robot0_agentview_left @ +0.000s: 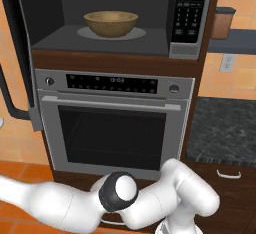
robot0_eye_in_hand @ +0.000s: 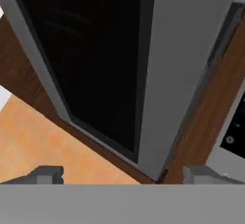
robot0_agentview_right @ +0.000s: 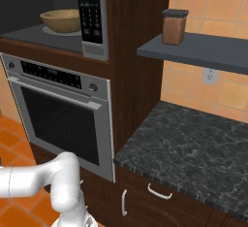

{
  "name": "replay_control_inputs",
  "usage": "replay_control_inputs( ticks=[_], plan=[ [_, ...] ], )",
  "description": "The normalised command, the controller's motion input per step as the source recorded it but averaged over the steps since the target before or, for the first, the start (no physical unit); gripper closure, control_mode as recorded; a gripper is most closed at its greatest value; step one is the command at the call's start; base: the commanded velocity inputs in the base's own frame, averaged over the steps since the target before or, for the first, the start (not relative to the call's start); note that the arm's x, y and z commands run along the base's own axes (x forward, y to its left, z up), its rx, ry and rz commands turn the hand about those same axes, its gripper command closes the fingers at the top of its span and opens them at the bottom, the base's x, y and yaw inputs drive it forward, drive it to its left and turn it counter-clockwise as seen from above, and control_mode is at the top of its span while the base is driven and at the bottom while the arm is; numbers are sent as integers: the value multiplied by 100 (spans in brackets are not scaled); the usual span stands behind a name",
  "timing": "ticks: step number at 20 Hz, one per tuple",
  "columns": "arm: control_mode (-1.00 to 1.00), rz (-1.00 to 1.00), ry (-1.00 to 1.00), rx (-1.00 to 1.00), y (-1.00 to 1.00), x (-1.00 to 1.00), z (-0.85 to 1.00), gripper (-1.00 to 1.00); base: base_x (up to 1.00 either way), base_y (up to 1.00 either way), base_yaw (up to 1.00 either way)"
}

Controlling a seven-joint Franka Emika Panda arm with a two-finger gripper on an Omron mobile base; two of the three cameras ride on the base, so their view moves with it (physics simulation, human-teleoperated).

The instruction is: Open the microwave, place the bowl with waffle inside the microwave, then close the microwave door and turn it on.

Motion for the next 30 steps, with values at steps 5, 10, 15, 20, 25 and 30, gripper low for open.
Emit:
replay_control_inputs(
  ticks=[5, 10, 15, 20, 25, 30],
  plan=[
    [-100, 0, -24, 33, -100, -33, 44, -100, 0, 0, 0],
    [-100, 3, -26, 34, -100, -75, 17, -100, 0, 0, 0],
    [-100, 8, -6, 36, -100, -37, -1, -100, 0, 0, 0],
    [-100, 5, 0, 35, -100, -2, -3, -100, 0, 0, 0],
    [-100, 4, 13, 31, -100, 68, -14, -100, 0, 0, 0],
    [-100, 3, 15, 22, -100, 100, -41, -100, 0, 0, 0]
  ],
)
